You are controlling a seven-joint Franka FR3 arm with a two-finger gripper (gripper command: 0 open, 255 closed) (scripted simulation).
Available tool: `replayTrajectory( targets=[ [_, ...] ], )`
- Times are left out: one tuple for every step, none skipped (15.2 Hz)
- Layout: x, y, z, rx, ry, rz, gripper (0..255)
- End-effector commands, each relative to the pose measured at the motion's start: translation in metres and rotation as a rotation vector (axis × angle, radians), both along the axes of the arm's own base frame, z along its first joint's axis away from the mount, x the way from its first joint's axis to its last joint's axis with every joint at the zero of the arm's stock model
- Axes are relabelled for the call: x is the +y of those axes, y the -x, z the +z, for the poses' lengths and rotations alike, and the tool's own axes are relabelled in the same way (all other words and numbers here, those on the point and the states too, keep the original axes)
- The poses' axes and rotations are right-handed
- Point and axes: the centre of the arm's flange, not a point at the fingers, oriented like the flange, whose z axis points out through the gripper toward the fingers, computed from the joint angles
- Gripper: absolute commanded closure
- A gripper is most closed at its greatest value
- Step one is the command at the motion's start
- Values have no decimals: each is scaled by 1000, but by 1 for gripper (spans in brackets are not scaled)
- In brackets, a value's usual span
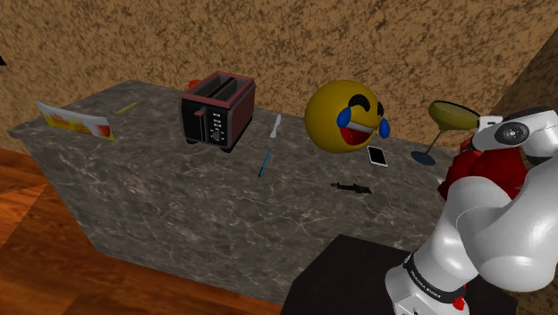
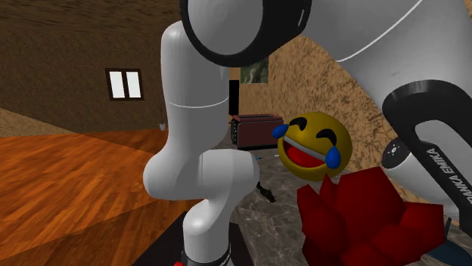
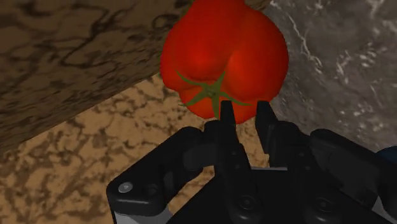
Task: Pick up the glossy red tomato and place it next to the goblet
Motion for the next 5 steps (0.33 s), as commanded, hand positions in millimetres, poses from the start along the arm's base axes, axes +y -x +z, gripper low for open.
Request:
replayTrajectory(
  targets=[
    [23, 2, -57, 122, 66, -18, 255],
    [23, 2, -57, 122, 66, -18, 255],
    [23, 2, -57, 122, 66, -18, 255],
    [23, 2, -57, 122, 66, -18, 255],
    [23, 2, -57, 122, 66, -18, 255]
  ],
)
